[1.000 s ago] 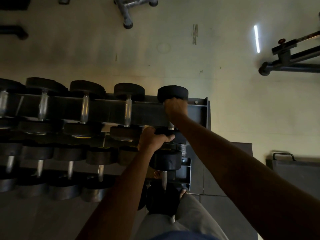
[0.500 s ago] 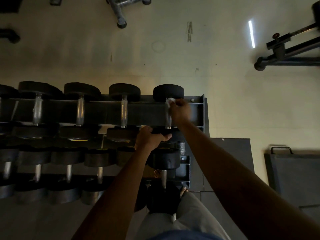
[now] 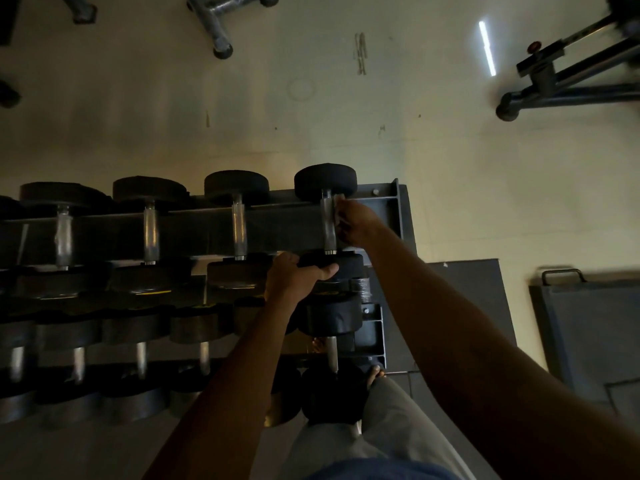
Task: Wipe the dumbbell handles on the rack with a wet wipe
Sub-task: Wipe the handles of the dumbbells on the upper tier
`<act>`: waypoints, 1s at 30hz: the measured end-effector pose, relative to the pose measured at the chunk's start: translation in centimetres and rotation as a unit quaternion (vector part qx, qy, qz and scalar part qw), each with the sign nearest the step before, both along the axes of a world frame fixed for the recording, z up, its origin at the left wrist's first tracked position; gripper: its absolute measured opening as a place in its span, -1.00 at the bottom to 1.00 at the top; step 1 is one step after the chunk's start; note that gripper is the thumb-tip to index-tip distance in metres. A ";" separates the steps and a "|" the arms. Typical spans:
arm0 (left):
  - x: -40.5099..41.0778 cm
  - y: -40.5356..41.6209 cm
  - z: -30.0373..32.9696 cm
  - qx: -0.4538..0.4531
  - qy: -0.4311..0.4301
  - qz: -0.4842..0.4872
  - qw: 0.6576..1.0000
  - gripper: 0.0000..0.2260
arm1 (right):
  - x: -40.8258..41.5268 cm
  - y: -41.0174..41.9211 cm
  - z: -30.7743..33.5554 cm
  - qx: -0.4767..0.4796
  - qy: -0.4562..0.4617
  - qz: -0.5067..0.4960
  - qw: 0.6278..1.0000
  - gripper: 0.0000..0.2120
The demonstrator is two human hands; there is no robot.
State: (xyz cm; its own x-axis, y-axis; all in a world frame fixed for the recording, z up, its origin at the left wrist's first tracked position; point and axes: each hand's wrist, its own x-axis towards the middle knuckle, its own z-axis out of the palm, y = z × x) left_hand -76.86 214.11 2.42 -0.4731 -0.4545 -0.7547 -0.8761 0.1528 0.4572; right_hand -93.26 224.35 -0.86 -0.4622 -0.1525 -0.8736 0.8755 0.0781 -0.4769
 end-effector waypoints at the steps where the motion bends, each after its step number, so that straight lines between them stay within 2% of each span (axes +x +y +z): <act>1: 0.0 -0.1 -0.2 0.002 0.000 0.000 1.000 -0.24 | 0.1 0.3 0.2 -0.029 0.002 -0.005 1.000 -0.72; 3: -0.1 -0.1 -0.2 0.006 0.002 -0.004 1.000 -0.22 | -0.1 0.5 -0.1 -0.018 0.009 -0.002 1.000 -0.71; 7: -0.3 -0.3 0.1 -0.004 -0.002 -0.023 1.000 -0.35 | -0.6 0.9 -0.9 0.001 0.014 0.053 0.999 -0.69; 10: -0.2 -0.3 0.1 0.001 0.005 -0.023 1.000 -0.48 | -0.5 2.3 -1.6 0.029 0.010 0.138 0.990 -0.65; 16: -0.4 -0.3 0.4 0.009 0.000 -0.016 1.000 -0.46 | 0.0 4.3 -2.2 0.106 0.015 0.292 0.951 -0.78; 24: -0.4 -0.2 0.5 0.010 -0.004 -0.019 1.000 -0.44 | 1.1 5.1 -2.1 0.136 0.093 0.408 0.898 -0.67; 26: -0.3 -0.2 0.4 0.014 0.001 -0.017 1.000 -0.42 | 0.8 5.0 -1.5 0.167 0.120 0.453 0.868 -0.74; 28: -0.2 -0.2 0.3 0.019 0.007 -0.014 1.000 -0.43 | 0.1 4.4 -0.2 0.224 0.172 0.524 0.804 -0.81; 30: -0.1 -0.1 0.0 0.022 0.010 -0.007 1.000 -0.42 | -0.7 3.4 1.4 0.249 0.287 0.545 0.747 -0.77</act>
